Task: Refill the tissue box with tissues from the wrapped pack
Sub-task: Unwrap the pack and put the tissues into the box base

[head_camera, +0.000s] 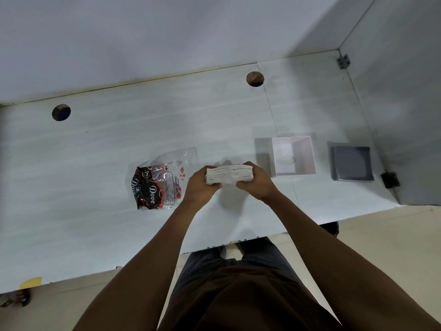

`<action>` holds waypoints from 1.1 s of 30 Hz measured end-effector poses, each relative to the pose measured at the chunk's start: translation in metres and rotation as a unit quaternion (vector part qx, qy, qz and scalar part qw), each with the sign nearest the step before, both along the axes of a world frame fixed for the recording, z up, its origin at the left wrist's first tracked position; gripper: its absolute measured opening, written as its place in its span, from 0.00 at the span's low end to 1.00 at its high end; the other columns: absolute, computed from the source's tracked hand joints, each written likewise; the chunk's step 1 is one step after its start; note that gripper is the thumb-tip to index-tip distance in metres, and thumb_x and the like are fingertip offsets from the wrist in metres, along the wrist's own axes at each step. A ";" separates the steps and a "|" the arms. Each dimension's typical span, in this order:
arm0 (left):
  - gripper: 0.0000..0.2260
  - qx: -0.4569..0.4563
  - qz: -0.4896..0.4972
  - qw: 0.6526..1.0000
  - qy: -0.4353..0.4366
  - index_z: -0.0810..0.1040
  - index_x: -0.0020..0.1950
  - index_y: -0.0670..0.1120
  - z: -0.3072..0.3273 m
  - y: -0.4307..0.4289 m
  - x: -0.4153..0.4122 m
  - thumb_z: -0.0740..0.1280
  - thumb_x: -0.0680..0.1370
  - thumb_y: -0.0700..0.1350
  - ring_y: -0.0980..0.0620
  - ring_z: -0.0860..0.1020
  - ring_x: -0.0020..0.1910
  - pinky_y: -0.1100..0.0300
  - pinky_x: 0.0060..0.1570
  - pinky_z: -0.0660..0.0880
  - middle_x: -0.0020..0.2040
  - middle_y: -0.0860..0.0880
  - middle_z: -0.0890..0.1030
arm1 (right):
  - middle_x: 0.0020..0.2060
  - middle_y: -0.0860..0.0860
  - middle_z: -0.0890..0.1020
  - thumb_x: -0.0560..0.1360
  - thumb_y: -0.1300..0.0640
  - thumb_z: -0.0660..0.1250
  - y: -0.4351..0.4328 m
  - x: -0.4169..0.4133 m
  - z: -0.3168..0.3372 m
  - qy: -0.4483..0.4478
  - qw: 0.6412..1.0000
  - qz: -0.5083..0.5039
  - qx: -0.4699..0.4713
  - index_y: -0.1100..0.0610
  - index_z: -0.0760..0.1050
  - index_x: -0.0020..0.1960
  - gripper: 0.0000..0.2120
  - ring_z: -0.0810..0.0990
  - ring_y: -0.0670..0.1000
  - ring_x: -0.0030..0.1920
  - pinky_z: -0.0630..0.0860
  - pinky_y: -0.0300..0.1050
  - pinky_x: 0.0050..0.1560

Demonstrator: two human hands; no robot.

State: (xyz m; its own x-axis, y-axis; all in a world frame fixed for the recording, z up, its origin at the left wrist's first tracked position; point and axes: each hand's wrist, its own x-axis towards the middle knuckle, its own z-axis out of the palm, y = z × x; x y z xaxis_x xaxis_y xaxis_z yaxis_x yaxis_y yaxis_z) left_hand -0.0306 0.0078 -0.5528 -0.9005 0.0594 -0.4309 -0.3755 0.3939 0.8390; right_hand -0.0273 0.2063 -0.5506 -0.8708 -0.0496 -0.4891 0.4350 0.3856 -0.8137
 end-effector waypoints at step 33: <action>0.07 -0.029 0.047 0.996 -0.072 0.84 0.46 0.46 0.029 0.191 -0.061 0.77 0.70 0.43 0.46 0.85 0.46 0.48 0.50 0.82 0.44 0.48 0.86 | 0.34 0.59 0.80 0.72 0.59 0.68 0.171 -0.038 0.025 -0.043 0.965 -0.184 0.181 0.65 0.80 0.41 0.08 0.77 0.55 0.35 0.77 0.49 0.37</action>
State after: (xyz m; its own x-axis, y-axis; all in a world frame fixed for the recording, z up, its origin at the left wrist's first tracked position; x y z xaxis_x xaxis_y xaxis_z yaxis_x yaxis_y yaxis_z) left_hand -0.0912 0.1987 -0.5242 -0.8296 -0.0502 -0.5560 -0.5273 0.3977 0.7509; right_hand -0.0650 0.3776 -0.5259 -0.7516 0.4438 -0.4881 0.6575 0.4442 -0.6086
